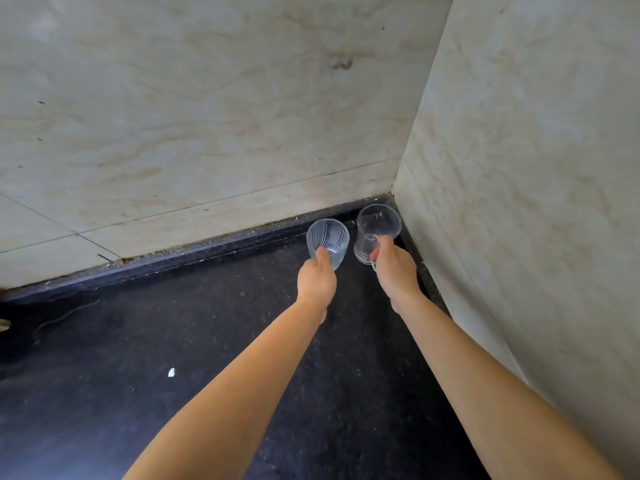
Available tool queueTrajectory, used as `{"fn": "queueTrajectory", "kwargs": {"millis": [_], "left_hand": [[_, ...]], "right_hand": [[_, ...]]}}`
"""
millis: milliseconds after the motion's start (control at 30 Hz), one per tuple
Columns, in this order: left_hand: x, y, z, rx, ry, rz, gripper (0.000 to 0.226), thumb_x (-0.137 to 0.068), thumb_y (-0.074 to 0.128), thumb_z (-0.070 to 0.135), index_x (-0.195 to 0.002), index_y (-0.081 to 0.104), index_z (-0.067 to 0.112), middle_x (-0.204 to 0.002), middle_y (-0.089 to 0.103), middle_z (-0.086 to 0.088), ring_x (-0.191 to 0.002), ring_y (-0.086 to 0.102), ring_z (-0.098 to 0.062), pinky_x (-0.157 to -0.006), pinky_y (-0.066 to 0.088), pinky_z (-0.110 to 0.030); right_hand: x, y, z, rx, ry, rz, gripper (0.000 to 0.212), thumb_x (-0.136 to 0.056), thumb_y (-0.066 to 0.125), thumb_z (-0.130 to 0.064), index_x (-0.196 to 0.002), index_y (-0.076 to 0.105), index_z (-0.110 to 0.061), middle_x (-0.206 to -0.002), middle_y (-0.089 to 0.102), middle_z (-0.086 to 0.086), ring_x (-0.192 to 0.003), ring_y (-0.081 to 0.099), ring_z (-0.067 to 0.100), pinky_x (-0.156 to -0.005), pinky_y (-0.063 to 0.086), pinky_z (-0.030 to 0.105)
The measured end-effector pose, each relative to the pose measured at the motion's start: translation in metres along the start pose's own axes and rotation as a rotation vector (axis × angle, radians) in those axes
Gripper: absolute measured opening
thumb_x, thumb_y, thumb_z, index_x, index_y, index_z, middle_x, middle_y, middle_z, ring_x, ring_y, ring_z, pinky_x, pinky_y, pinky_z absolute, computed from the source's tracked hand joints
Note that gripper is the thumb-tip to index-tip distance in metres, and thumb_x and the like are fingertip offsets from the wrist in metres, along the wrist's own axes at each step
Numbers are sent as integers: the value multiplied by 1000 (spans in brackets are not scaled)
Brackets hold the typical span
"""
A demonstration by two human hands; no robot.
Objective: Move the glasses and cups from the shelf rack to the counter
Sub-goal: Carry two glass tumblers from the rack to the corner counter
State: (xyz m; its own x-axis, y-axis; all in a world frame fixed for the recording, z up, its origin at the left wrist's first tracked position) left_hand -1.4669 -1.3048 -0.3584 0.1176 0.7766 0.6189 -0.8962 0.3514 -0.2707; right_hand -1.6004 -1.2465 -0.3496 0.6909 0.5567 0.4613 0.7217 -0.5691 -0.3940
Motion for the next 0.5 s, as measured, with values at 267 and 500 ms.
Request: {"fn": "queueTrajectory", "kwargs": {"millis": [267,500], "left_hand": [[-28,16,12,-17,69,23,49,-106,27,48,-100,56,10,-89,57,1,-74,49,-7,-68,39,-32],[-37,12,16,-53,101,-27,58,-101,33,58,-98,62,8,-87,58,1,-75,50,-10,-64,39,-34]], "right_hand": [[-23,6,-6,-3,-38,71,51,-102,35,-41,-70,54,-6,-69,54,5,-66,50,19,-62,39,37],[-31,1,-10,72,-129,79,66,-101,36,-46,-85,62,13,-82,61,25,-63,51,26,-67,46,43]]}}
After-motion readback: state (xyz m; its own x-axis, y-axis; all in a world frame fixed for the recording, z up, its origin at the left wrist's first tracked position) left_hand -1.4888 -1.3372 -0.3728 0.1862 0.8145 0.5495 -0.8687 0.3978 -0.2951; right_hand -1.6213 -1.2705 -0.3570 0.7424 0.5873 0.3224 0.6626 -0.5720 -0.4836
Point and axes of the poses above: each hand's wrist, its own x-axis away from the middle knuckle, its own y-axis out of the palm, z = x × y, the point moved 3 cm from there along -x, towards the middle knuckle
